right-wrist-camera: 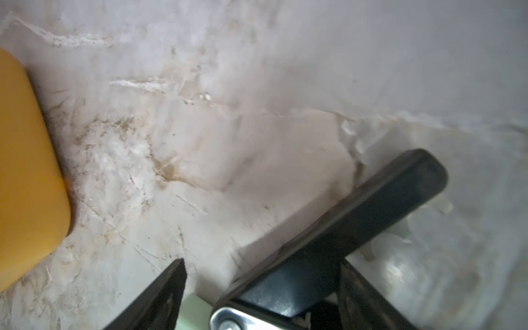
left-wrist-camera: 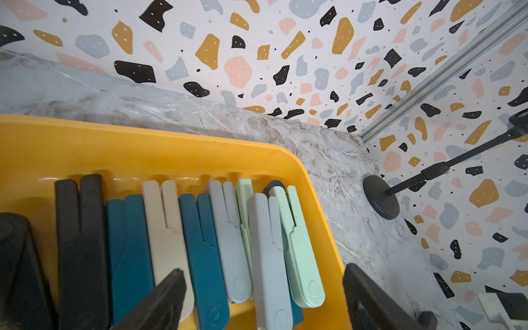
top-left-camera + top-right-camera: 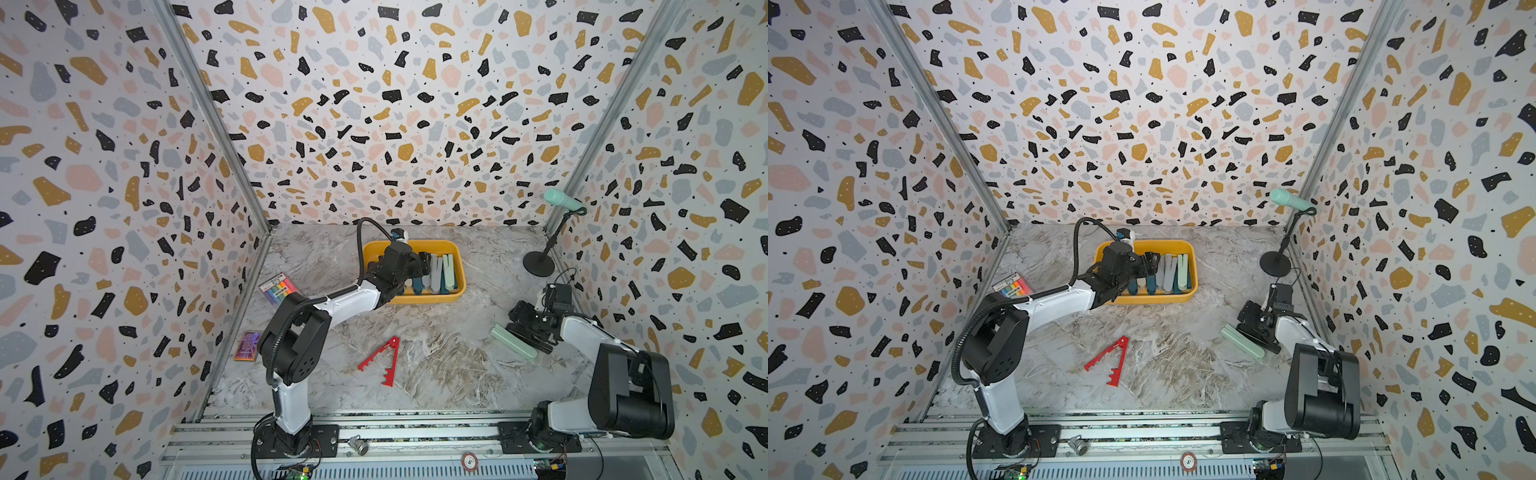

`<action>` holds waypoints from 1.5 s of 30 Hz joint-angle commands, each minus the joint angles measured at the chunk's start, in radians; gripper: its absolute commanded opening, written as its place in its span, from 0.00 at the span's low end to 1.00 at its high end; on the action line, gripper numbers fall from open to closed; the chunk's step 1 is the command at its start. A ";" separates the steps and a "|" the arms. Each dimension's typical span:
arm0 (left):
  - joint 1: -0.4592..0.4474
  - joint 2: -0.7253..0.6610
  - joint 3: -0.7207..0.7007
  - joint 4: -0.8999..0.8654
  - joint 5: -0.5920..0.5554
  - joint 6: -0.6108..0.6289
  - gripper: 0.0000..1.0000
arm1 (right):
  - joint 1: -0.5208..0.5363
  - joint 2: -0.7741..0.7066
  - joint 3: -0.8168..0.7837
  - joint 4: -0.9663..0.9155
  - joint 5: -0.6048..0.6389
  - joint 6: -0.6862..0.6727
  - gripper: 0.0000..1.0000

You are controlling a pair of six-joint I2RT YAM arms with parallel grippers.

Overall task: Put the pruning pliers into the storage box
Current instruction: Place the pruning pliers in the storage box, then pick up the pruning pliers from the center of the board.

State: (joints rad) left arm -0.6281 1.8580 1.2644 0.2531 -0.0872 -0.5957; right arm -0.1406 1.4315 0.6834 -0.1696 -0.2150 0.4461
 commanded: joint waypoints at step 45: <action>0.044 -0.204 -0.192 -0.073 -0.177 0.208 0.99 | 0.279 0.202 0.298 -0.166 0.187 0.430 0.99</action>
State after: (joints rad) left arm -0.5900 1.6920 1.0863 0.1787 -0.2020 -0.4381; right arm 0.1440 1.5913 0.9573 -0.3004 -0.0154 0.7891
